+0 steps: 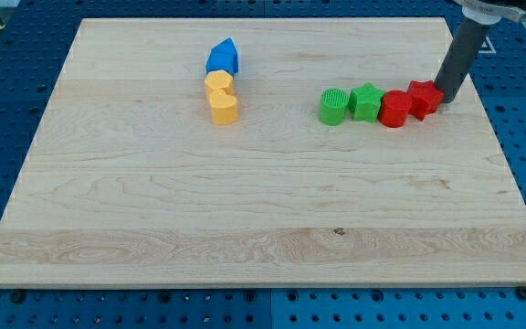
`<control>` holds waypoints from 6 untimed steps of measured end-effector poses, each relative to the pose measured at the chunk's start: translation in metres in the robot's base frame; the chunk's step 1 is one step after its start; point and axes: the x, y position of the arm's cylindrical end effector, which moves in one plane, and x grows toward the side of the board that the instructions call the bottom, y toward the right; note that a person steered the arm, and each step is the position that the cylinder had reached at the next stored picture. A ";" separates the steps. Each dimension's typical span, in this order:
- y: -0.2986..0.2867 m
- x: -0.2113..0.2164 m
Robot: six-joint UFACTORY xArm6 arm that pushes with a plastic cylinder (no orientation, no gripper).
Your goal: Nudge the green circle a bit down
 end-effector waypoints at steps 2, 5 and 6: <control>-0.017 -0.068; -0.118 -0.034; -0.147 -0.013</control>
